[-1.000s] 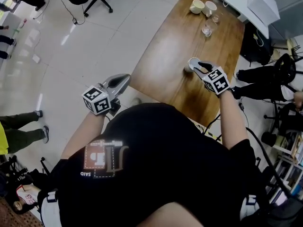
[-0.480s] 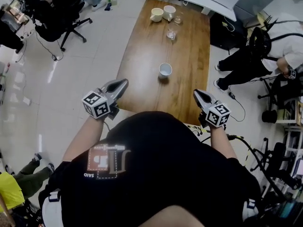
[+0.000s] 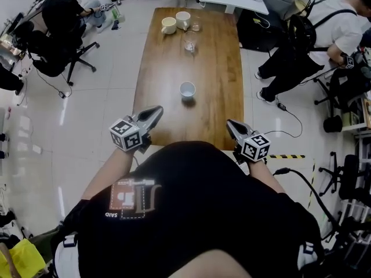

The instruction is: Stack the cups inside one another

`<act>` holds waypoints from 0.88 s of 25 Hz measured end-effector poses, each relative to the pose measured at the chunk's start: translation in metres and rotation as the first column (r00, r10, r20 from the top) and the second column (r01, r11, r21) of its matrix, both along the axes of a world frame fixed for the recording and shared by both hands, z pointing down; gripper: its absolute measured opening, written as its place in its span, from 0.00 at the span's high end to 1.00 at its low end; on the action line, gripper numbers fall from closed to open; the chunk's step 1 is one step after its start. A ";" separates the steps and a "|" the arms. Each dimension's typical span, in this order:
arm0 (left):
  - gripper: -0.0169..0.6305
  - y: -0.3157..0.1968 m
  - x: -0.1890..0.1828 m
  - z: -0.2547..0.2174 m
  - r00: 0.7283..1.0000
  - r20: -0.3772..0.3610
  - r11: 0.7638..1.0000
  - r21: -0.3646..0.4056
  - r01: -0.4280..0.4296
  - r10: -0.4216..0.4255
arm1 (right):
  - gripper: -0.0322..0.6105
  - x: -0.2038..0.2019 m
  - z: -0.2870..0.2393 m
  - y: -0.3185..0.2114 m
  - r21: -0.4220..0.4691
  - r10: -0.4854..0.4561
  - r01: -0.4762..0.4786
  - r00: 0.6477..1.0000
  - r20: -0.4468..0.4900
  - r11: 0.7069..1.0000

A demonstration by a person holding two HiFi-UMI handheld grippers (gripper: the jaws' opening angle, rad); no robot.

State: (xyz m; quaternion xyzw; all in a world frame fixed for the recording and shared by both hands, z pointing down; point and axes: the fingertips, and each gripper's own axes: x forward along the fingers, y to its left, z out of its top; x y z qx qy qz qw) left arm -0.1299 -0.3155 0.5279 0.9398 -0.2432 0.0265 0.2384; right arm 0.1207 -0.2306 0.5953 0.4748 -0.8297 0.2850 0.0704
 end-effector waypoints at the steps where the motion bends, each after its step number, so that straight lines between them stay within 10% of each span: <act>1: 0.97 0.000 0.000 0.000 1.000 0.004 1.000 0.002 -0.001 0.001 | 0.93 0.003 -0.005 -0.005 0.014 0.007 -0.007 1.000 0.004 1.000; 22: 0.97 -0.002 -0.031 0.000 0.998 0.003 0.998 0.003 0.070 -0.070 | 0.93 -0.004 -0.018 -0.032 0.040 -0.076 0.081 0.992 -0.103 0.996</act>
